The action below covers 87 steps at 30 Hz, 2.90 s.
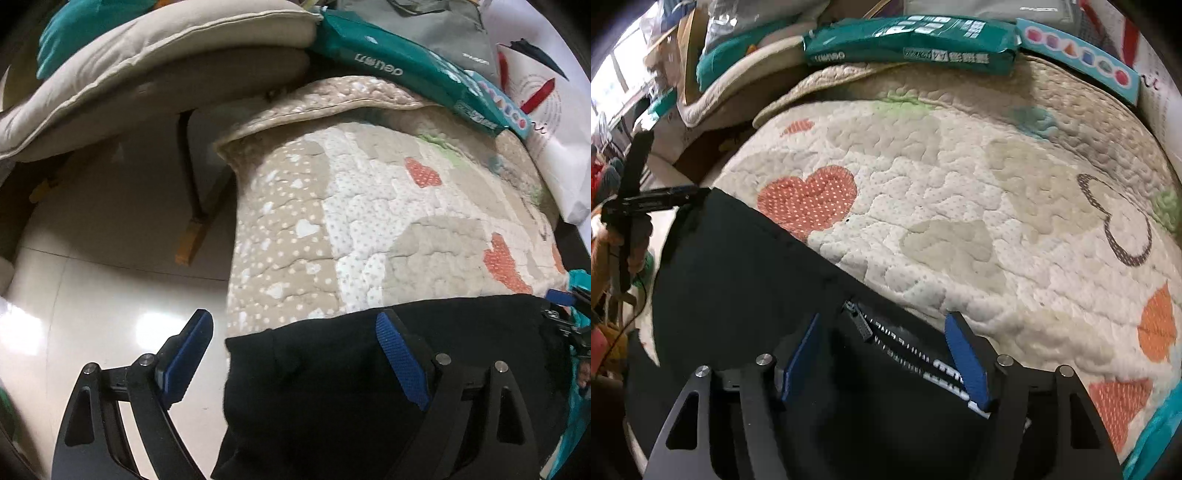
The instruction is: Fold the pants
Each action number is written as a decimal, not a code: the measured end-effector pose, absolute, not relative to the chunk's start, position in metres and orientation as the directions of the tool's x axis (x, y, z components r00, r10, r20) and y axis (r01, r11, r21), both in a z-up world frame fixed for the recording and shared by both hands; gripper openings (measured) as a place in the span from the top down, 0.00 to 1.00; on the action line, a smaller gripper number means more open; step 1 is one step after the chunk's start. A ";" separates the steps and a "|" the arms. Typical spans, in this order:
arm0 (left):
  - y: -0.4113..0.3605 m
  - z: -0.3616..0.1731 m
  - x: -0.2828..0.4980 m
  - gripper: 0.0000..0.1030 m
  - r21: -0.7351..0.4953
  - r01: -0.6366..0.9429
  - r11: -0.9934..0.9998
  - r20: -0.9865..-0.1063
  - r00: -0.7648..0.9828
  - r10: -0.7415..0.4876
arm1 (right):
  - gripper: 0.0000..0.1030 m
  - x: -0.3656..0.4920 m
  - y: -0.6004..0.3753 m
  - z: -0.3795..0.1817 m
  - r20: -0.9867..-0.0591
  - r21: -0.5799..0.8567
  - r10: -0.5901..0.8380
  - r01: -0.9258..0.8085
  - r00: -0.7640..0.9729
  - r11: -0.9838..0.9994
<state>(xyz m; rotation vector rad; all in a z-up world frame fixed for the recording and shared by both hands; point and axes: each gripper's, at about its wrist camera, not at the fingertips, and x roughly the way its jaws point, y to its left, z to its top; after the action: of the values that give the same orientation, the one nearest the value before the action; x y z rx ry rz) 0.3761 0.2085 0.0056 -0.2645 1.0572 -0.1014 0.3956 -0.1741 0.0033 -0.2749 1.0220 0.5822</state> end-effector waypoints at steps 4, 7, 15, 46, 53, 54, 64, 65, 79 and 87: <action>0.214 0.003 0.375 0.58 -0.399 0.000 0.917 -0.813 0.462 -0.354 | 0.30 0.396 -0.173 -0.002 -0.867 0.051 0.326 -0.584 0.377 0.810; 0.205 0.013 0.369 0.85 -0.378 0.039 0.925 -0.806 0.478 -0.349 | 0.54 0.395 -0.175 -0.003 -0.874 0.072 0.336 -0.589 0.351 0.805; 0.189 0.044 0.346 0.88 -0.261 0.048 0.964 -0.810 0.532 -0.246 | 0.82 0.376 -0.180 0.013 -0.864 0.090 0.360 -0.595 0.351 0.798; 0.119 0.079 0.072 0.84 0.030 -0.040 0.999 -0.819 0.572 0.048 | 0.84 0.120 -0.193 0.002 -0.925 -0.010 0.256 -0.694 0.280 0.720; 0.104 0.067 0.040 0.67 0.333 0.026 0.942 -0.803 0.531 0.269 | 0.82 0.096 -0.184 -0.017 -0.944 -0.066 0.192 -0.721 0.270 0.690; 0.106 0.070 0.036 0.62 0.357 0.024 0.934 -0.793 0.536 0.289 | 0.80 0.095 -0.184 -0.018 -0.946 -0.066 0.188 -0.722 0.265 0.689; 0.173 0.126 0.000 0.53 0.247 -0.205 0.947 -0.769 0.553 0.320 | 0.36 0.070 -0.192 0.005 -0.936 -0.110 0.177 -0.731 0.304 0.673; 0.180 0.130 -0.001 0.53 0.201 -0.233 0.951 -0.775 0.556 0.300 | 0.36 0.067 -0.194 0.011 -0.930 -0.111 0.188 -0.730 0.315 0.674; 0.164 0.048 0.047 0.53 -0.072 -0.470 0.880 -0.936 0.336 0.103 | 0.36 0.082 -0.062 0.069 -0.839 -0.026 0.433 -0.820 0.329 0.572; 0.208 -0.013 0.006 0.53 -0.097 -0.650 0.754 -0.981 0.188 0.036 | 0.36 0.082 0.064 0.036 -0.879 -0.105 0.404 -0.928 0.255 0.357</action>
<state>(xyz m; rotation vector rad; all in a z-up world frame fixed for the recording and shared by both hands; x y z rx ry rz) 0.0064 0.2084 -0.0134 -0.5725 1.3049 0.5211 0.0820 0.0641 0.0363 -0.7260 0.8818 1.0208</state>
